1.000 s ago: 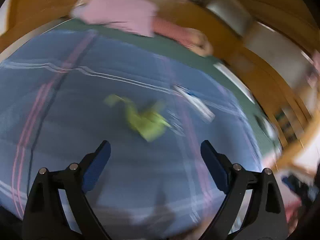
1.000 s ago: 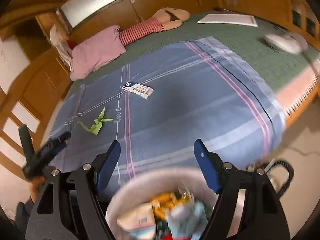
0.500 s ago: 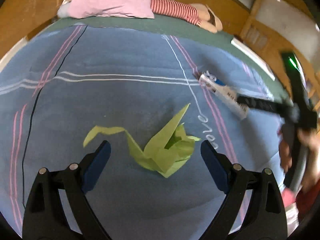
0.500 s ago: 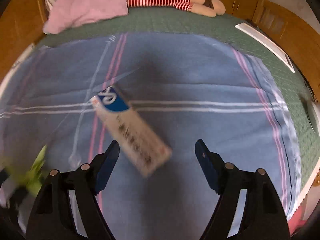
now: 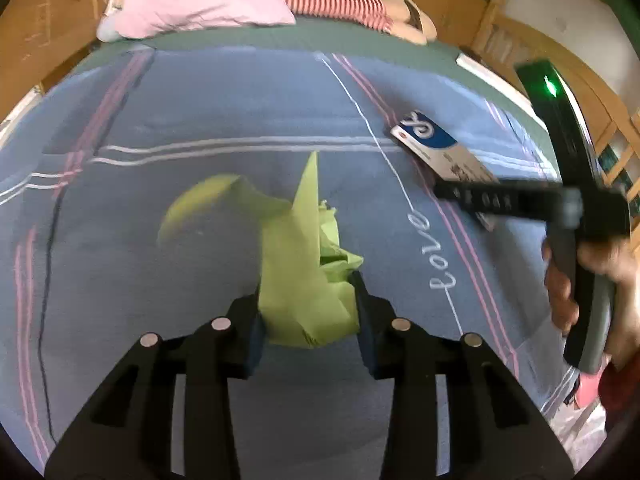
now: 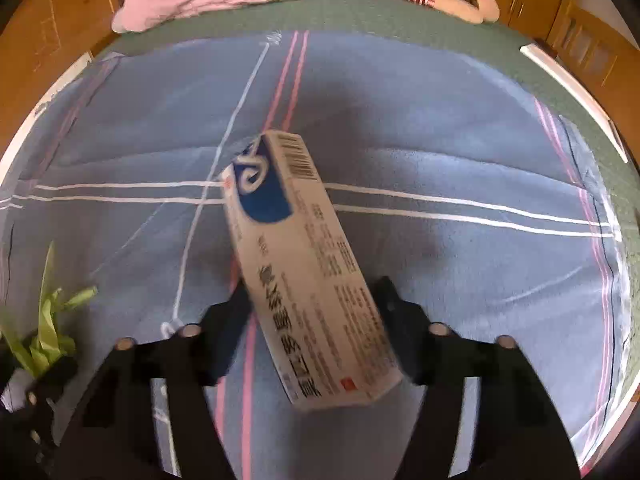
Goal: Collect trash
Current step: 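Grasp the green paper crane with the left gripper while the right gripper grasps the white medicine box, then carry the paper crane and medicine box over the wastebasket and open both grippers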
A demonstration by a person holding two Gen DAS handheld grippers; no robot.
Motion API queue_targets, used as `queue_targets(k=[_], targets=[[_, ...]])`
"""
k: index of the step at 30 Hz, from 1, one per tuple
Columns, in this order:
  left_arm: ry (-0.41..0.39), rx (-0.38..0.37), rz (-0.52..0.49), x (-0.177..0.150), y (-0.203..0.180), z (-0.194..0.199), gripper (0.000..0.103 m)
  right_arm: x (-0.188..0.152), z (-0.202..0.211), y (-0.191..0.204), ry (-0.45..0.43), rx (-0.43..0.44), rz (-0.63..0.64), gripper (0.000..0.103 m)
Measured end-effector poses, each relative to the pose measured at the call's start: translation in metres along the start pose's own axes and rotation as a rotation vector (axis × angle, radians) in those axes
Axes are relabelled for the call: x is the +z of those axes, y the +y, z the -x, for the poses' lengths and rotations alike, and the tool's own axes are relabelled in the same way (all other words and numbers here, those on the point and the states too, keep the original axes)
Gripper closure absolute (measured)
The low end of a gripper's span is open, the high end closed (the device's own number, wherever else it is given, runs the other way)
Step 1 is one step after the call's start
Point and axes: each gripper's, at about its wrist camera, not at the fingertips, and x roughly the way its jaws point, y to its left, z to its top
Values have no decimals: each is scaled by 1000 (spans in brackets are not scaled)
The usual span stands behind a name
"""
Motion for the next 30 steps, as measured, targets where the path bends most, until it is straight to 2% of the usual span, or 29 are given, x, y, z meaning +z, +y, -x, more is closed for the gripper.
queue_targets(k=[1, 3, 4, 9, 12, 14, 21, 30], targets=[[-32, 1, 8, 0, 2, 8, 64, -4, 6, -2, -1, 9, -19, 63], [-76, 10, 7, -2, 3, 20, 64, -13, 16, -6, 0, 36, -60, 68], [-106, 26, -4, -5, 2, 30, 64, -19, 25, -8, -11, 52, -82, 80], [-187, 74, -67, -17, -6, 71, 64, -50, 80, -18, -72, 124, -127, 80], [-241, 89, -71, -21, -15, 103, 64, -71, 118, -28, -119, 166, -147, 80], [-291, 102, -110, -29, -29, 131, 64, -85, 147, -32, -159, 195, -162, 80], [-400, 57, -171, -55, -67, 213, 64, -134, 242, -39, -293, 243, -195, 80], [-483, 25, -233, -89, -103, 284, 64, -215, 323, -52, -394, 228, -206, 80]])
